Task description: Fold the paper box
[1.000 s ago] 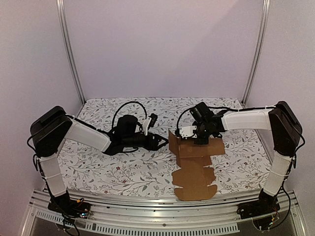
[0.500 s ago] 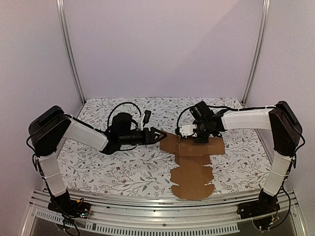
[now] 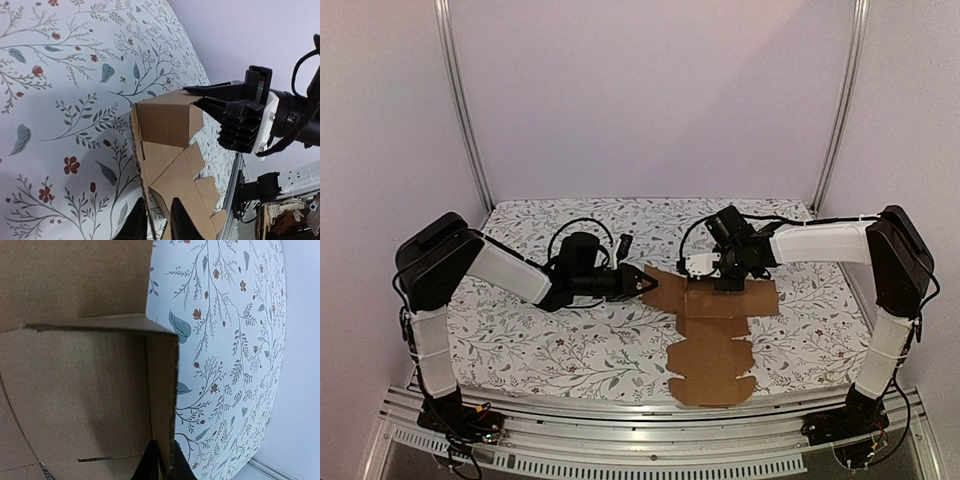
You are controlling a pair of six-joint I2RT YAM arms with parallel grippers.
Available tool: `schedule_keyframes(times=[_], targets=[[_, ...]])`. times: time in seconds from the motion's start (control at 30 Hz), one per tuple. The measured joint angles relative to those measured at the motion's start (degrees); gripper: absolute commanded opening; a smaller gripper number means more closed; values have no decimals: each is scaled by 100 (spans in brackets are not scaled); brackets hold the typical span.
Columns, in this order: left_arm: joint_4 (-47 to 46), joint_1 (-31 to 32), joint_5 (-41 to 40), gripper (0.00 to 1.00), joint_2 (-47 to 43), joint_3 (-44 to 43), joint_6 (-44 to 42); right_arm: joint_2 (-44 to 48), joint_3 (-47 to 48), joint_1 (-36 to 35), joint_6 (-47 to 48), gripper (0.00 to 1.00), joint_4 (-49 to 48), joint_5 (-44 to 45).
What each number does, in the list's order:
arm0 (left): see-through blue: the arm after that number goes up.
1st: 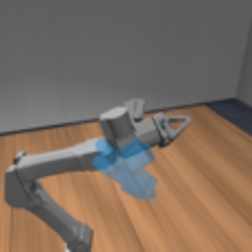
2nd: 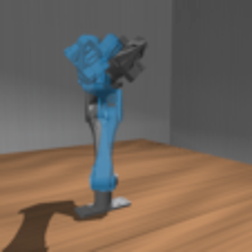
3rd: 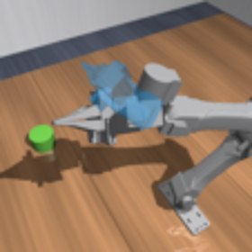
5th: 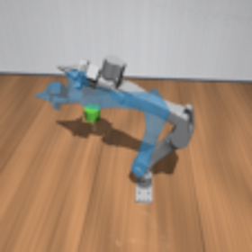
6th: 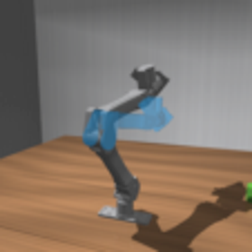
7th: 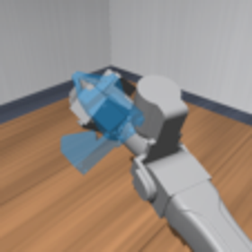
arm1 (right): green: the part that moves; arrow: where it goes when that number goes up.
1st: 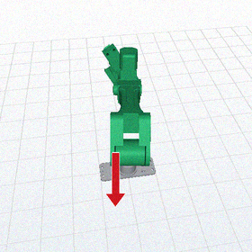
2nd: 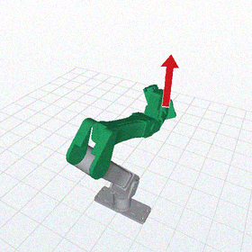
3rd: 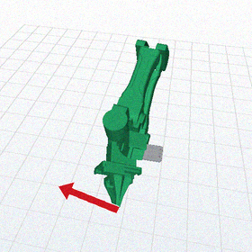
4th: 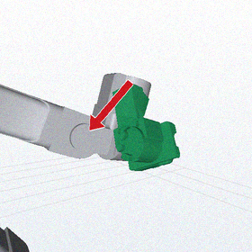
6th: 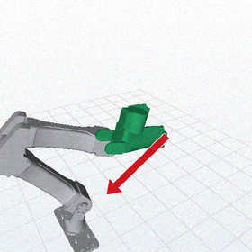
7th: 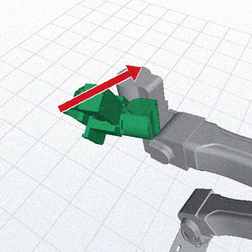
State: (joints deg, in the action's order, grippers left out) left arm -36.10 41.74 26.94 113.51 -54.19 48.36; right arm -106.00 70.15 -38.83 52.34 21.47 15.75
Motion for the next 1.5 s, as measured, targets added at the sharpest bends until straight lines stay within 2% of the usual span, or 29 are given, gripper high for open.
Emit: schedule_keyframes(times=[0.07, 0.2, 0.5, 0.87, 1.03, 1.13, 1.3, 1.5], targets=[[164, 11, -87, 0, -15, -24, -111, 0, 22, 22, -42, 15, 72, -31], [415, 22, -205, 0, -37, -44, -358, 0, 247, 164, -122, 18, 483, -341], [538, 33, -365, 0, -57, -85, -728, -81, 667, 697, -201, 18, 1255, -951], [691, 59, -470, 0, -59, -85, -911, -107, 785, 752, -282, 16, 1615, -1102], [691, 63, -492, 0, -59, -85, -946, -107, 1008, 789, -407, 18, 1845, -1285], [702, 74, -492, 0, -61, -85, -986, -111, 1198, 807, -476, 17, 1956, -1414], [730, 96, -496, 0, -63, -85, -1047, -116, 1314, 815, -570, 10, 2055, -1561], [752, 101, -501, 0, -68, -85, -1069, -170, 1314, 815, -577, 10, 2197, -1633]])
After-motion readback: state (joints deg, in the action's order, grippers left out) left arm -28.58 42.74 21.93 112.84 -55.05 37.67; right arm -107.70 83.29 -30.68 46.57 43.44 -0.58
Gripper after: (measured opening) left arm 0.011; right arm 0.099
